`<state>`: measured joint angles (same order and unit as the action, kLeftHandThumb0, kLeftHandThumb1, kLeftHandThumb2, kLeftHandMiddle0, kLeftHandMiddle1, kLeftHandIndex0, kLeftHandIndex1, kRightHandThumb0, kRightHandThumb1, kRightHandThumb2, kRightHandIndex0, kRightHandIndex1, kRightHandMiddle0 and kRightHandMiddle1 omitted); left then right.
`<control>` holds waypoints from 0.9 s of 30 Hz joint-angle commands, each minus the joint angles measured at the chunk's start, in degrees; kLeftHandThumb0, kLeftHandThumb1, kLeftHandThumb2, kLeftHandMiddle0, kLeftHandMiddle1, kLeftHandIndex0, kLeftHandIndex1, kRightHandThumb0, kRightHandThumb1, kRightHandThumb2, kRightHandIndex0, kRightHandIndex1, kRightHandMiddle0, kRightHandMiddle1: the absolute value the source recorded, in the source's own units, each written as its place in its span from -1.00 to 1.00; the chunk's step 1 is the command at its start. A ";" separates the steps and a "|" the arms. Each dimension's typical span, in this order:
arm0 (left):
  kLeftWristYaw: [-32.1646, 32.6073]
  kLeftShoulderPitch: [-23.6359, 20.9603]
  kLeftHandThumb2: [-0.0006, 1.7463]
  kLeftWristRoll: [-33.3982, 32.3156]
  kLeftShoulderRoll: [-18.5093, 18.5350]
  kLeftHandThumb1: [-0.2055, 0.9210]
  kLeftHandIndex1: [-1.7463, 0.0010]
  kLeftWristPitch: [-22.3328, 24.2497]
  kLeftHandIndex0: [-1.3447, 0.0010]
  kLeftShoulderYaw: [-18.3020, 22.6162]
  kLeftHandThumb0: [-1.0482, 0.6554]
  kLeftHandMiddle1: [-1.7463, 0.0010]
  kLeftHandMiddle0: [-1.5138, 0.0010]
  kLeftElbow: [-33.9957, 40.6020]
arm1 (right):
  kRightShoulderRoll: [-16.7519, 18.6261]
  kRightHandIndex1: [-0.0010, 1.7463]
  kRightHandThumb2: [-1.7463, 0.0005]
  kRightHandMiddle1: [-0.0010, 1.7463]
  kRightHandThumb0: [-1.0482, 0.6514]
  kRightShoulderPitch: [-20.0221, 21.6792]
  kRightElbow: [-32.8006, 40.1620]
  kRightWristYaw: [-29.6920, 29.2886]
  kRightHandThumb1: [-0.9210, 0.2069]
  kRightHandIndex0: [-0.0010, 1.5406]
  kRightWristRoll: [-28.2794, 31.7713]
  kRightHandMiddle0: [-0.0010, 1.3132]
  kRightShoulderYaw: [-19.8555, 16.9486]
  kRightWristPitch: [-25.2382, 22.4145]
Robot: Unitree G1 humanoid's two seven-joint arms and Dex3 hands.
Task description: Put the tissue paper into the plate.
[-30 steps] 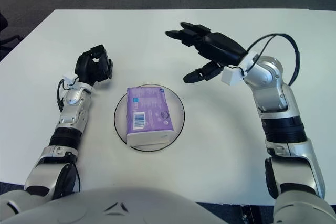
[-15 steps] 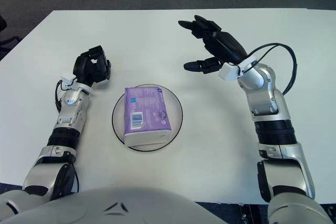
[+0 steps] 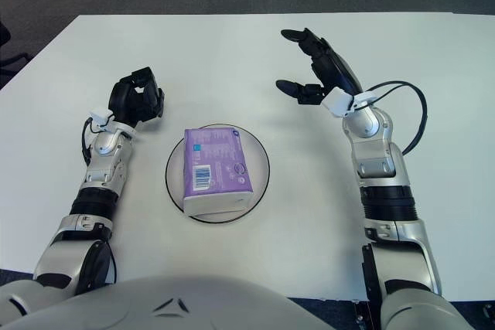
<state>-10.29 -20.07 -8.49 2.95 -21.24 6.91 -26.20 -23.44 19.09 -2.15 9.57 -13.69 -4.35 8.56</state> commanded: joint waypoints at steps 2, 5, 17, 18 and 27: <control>0.55 8.91 0.33 -0.25 -2.29 0.29 -1.00 0.09 -0.58 0.13 -0.19 -1.00 -0.82 -4.63 | 6.40 -0.18 0.16 0.04 -0.49 -1.51 -0.08 -4.52 -1.00 -0.77 5.97 -1.00 -3.55 -6.03; 0.68 8.97 0.33 -0.21 -2.30 0.29 -1.00 0.09 -0.58 0.16 -0.19 -1.00 -0.82 -4.46 | 9.22 -0.09 0.14 0.18 -0.44 -1.76 0.81 -6.60 -1.00 -0.74 8.39 -1.00 -5.01 -8.94; 2.10 8.56 0.32 1.03 -1.67 0.30 -1.00 -0.35 -0.62 0.36 -0.20 -1.00 -0.84 -4.28 | 15.90 0.30 0.37 0.97 -0.19 -4.46 -0.52 -10.34 -1.00 -0.63 14.83 -0.73 -7.11 -10.05; 2.14 8.56 0.32 1.02 -1.68 0.30 -1.00 -0.36 -0.62 0.38 -0.20 -1.00 -0.84 -4.24 | 16.18 0.33 0.38 0.98 -0.18 -4.57 -0.70 -10.47 -1.00 -0.62 15.27 -0.72 -7.19 -9.93; 2.31 8.30 0.32 1.14 -1.45 0.30 -1.00 -0.01 -0.65 0.44 -0.21 -1.00 -0.84 -3.38 | 21.96 0.46 0.40 1.00 -0.18 -12.21 -0.47 -13.95 -1.00 -0.57 15.44 -0.70 -5.33 -4.31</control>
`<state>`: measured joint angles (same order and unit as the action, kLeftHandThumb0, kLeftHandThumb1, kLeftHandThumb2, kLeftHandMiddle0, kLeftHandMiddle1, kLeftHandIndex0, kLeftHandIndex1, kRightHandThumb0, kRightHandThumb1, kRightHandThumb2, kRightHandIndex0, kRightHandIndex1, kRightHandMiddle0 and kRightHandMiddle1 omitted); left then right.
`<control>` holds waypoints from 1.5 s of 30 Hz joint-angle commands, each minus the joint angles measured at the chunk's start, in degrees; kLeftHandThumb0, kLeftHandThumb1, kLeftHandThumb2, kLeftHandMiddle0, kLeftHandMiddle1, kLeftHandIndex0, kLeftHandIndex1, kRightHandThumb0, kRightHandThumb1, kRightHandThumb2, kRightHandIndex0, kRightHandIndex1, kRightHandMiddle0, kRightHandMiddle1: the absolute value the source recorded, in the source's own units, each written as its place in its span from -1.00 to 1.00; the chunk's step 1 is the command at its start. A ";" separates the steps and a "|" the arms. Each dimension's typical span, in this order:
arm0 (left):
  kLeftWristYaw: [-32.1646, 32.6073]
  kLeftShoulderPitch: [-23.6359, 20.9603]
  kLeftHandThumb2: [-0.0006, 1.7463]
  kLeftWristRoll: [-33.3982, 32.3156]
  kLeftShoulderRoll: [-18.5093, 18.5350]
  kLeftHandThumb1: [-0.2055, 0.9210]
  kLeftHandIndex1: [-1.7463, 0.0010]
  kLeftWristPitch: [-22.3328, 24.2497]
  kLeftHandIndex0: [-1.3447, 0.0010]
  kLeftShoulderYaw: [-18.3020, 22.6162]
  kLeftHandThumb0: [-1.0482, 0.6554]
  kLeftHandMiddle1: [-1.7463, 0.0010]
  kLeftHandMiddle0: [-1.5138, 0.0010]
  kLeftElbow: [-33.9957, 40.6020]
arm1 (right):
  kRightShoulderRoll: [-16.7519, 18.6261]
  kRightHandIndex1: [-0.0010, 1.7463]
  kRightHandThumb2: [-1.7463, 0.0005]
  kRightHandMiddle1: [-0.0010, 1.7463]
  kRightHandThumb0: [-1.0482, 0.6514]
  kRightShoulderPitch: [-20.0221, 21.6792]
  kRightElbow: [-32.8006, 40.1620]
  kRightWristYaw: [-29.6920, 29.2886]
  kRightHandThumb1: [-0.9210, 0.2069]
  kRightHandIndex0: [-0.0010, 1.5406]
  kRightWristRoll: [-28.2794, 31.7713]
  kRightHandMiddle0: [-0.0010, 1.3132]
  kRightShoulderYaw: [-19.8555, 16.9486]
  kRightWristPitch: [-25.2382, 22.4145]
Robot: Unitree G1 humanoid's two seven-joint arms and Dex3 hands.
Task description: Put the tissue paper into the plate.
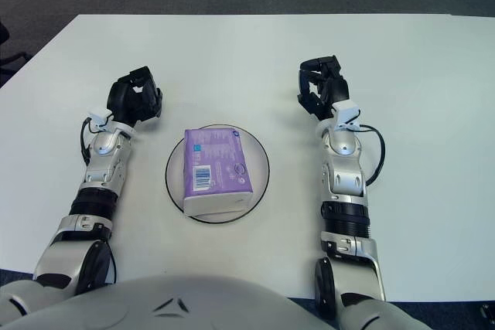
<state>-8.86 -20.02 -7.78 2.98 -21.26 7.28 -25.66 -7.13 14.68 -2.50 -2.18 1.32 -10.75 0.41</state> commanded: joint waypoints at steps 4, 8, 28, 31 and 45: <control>1.33 7.91 0.32 0.67 -1.24 0.30 -1.00 0.66 -0.66 0.06 -0.21 -1.00 -0.84 -2.98 | 6.95 0.57 0.39 1.00 -0.18 -9.38 -0.45 -4.67 -0.98 -0.54 0.35 -0.69 1.52 4.07; 1.79 7.90 0.32 0.81 -1.24 0.29 -1.00 1.26 -0.67 -0.04 -0.21 -1.00 -0.84 -2.02 | 6.83 0.64 0.25 1.00 -0.19 -9.02 -3.12 -5.97 -0.82 -0.46 1.34 -0.61 0.95 3.91; 1.21 10.79 0.27 1.02 -1.20 0.44 -1.00 2.82 -0.66 -1.50 -0.26 -1.00 -0.84 2.97 | 6.69 0.76 0.03 1.00 -0.22 -11.61 -6.03 -8.36 -0.58 -0.32 1.08 -0.48 3.93 2.26; 1.18 10.96 0.27 0.79 -1.31 0.45 -1.00 3.01 -0.65 -1.52 -0.26 -1.00 -0.83 3.05 | 6.37 0.77 0.02 1.00 -0.22 -11.57 -6.42 -8.34 -0.57 -0.31 1.27 -0.48 4.08 1.97; 1.17 10.96 0.29 -0.02 -2.04 0.40 -1.00 3.78 -0.65 -1.21 -0.22 -1.00 -0.82 2.58 | 4.74 0.85 -0.05 1.00 -0.23 -10.73 -10.07 -6.95 -0.49 -0.19 1.74 -0.43 3.75 1.27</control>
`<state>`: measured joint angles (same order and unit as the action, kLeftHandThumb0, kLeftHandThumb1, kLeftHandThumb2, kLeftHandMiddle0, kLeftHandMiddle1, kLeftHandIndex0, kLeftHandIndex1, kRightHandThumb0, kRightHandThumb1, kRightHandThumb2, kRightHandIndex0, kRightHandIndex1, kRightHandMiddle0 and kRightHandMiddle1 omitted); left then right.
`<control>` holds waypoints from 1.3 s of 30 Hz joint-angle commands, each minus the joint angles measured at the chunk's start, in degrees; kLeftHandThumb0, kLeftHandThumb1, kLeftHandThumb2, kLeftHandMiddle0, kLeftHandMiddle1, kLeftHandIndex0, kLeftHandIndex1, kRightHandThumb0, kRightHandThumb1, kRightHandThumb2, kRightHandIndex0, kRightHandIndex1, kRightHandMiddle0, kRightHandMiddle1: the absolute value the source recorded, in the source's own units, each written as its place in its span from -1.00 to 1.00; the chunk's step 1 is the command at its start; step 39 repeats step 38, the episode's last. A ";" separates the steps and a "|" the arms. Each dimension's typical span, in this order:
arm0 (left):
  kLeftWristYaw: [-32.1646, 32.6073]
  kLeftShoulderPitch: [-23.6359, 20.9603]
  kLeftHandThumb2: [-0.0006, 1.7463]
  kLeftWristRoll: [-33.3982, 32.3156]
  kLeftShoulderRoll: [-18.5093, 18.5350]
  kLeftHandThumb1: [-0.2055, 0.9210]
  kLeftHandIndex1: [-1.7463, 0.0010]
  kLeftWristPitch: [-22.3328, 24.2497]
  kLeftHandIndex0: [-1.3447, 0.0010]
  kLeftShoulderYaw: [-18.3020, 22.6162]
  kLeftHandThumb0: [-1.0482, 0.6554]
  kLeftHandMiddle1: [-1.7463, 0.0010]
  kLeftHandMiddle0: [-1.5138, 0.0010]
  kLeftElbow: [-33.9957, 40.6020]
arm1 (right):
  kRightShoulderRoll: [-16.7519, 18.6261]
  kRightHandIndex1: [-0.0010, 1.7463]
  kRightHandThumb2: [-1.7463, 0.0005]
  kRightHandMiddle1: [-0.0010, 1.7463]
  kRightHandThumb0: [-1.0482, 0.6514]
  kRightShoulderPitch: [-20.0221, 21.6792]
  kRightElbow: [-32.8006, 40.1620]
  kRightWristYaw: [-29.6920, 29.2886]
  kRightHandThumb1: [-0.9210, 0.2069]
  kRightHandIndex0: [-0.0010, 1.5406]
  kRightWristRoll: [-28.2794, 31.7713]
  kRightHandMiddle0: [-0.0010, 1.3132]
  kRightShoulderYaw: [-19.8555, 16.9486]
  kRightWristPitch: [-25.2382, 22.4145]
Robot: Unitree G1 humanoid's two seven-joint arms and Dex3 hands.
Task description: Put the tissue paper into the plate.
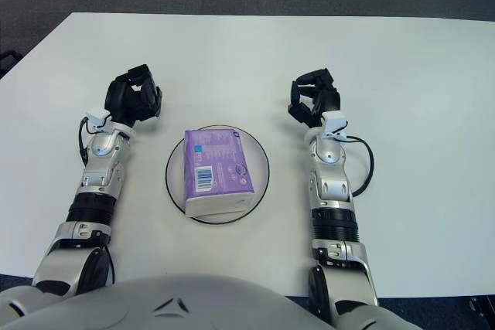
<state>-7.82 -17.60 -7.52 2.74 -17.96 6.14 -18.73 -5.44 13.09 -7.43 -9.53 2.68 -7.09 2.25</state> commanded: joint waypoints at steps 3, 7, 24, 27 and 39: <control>0.06 8.61 0.30 -0.25 -1.83 0.41 -1.00 0.37 -0.64 -0.09 -0.23 -1.00 -0.82 -4.47 | 2.84 0.86 -0.06 1.00 -0.23 -8.80 -5.73 0.67 -0.48 -0.17 0.73 -0.42 -0.28 -0.81; -0.04 8.68 0.30 -0.38 -1.87 0.41 -1.00 0.29 -0.64 -0.01 -0.23 -1.00 -0.82 -4.60 | 2.79 0.88 -0.06 1.00 -0.23 -8.50 -6.32 0.81 -0.47 -0.16 0.86 -0.42 -0.62 -0.91; -0.53 8.63 0.28 -0.78 -1.76 0.45 -1.00 0.06 -0.64 0.03 -0.24 -1.00 -0.84 -5.45 | 2.48 0.88 -0.08 1.00 -0.23 -8.02 -7.87 1.37 -0.45 -0.16 0.65 -0.41 -1.12 -0.41; -0.53 8.61 0.27 -0.81 -1.74 0.45 -1.00 0.14 -0.64 0.06 -0.23 -1.00 -0.83 -5.51 | 2.43 0.88 -0.08 1.00 -0.23 -8.03 -7.94 1.46 -0.45 -0.16 0.50 -0.41 -1.08 -0.39; -0.49 8.54 0.27 -0.84 -1.70 0.46 -1.00 0.20 -0.64 0.16 -0.24 -1.00 -0.83 -5.80 | 2.27 0.91 -0.08 1.00 -0.24 -8.03 -8.40 1.76 -0.45 -0.16 0.05 -0.40 -0.99 -0.12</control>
